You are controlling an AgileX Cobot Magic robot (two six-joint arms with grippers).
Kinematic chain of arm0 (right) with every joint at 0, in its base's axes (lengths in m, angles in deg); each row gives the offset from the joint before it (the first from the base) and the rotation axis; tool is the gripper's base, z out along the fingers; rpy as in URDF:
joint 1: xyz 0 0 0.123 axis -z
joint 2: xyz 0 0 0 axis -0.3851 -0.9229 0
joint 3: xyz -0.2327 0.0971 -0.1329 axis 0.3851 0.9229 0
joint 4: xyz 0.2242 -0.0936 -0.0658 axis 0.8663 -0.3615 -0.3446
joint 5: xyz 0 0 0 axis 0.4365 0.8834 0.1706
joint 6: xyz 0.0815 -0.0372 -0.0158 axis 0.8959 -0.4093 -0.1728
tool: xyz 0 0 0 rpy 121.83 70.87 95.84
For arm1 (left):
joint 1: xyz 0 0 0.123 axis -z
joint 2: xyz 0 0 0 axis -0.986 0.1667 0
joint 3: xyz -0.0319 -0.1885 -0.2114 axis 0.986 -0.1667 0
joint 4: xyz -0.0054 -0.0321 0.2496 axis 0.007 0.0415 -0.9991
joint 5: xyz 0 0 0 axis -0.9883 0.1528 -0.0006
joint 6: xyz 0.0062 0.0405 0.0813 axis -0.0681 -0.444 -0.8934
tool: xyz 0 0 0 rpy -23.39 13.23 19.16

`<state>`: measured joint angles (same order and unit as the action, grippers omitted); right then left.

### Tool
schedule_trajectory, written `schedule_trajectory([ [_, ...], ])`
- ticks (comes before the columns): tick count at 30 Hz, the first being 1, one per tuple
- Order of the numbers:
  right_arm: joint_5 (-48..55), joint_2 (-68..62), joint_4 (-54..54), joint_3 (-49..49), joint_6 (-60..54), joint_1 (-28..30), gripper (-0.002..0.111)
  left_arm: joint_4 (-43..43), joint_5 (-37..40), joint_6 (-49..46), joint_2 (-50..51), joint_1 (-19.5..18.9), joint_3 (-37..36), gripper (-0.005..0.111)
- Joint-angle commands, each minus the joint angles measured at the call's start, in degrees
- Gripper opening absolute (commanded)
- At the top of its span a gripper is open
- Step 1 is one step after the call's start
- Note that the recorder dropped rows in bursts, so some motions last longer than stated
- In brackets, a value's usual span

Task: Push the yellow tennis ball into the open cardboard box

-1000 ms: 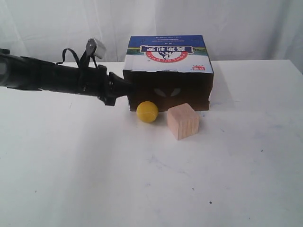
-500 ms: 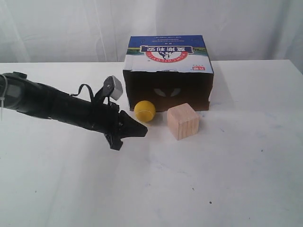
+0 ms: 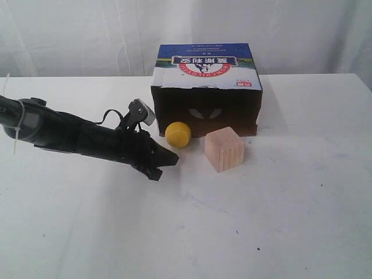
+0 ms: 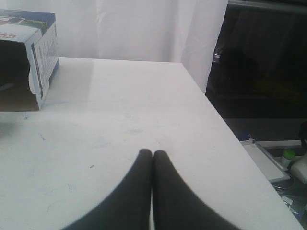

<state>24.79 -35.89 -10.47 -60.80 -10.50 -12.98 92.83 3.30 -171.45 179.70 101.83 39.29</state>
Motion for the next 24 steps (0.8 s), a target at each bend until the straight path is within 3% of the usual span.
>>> schedule_trajectory([
  [1,-0.8,0.3,0.0,0.1,-0.2,0.5,0.000,1.6,2.9,-9.2,2.1,0.0,2.5,0.000],
  [24,-0.8,0.3,0.0,0.1,-0.2,0.5,0.000,4.8,3.0,-9.2,9.3,-0.1,18.3,0.000],
])
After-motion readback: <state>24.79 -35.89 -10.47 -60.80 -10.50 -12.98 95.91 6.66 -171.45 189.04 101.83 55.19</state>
